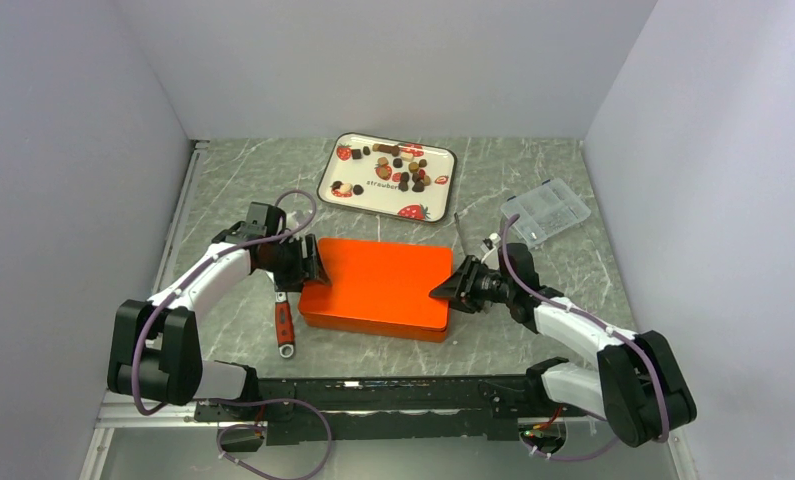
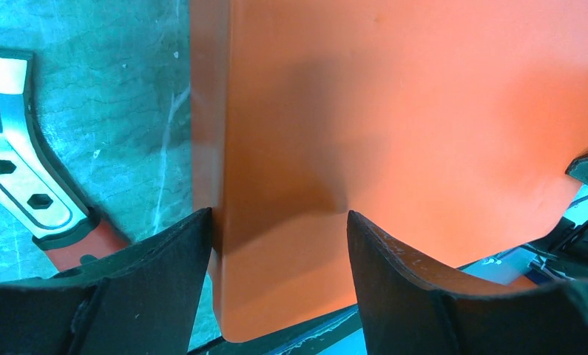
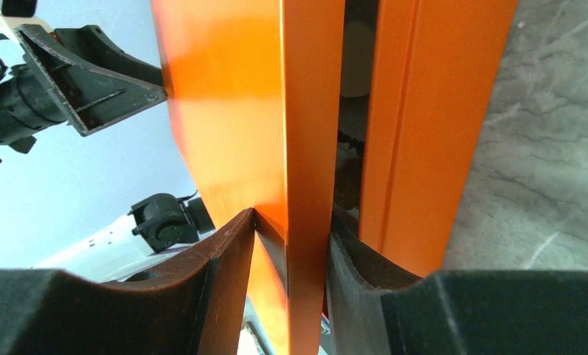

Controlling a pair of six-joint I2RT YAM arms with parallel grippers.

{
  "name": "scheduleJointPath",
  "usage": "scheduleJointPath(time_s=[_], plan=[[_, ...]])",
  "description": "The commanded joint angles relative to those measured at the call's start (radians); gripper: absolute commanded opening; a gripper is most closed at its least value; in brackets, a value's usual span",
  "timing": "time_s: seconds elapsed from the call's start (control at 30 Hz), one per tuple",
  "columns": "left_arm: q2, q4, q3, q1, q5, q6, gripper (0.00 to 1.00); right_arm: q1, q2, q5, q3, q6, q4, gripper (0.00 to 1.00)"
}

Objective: Pack the chocolate

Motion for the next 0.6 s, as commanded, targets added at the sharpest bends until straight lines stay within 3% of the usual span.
scheduleJointPath(time_s=[0.0, 0.57], plan=[[-0.016, -0.018, 0.002, -0.015, 0.02, -0.001, 0.71, -0.004, -0.041, 0.045, 0.03, -0.058, -0.084, 0.41], [-0.013, -0.028, 0.005, -0.029, 0.002, 0.0, 0.71, -0.005, -0.094, 0.141, 0.099, -0.148, -0.314, 0.45]])
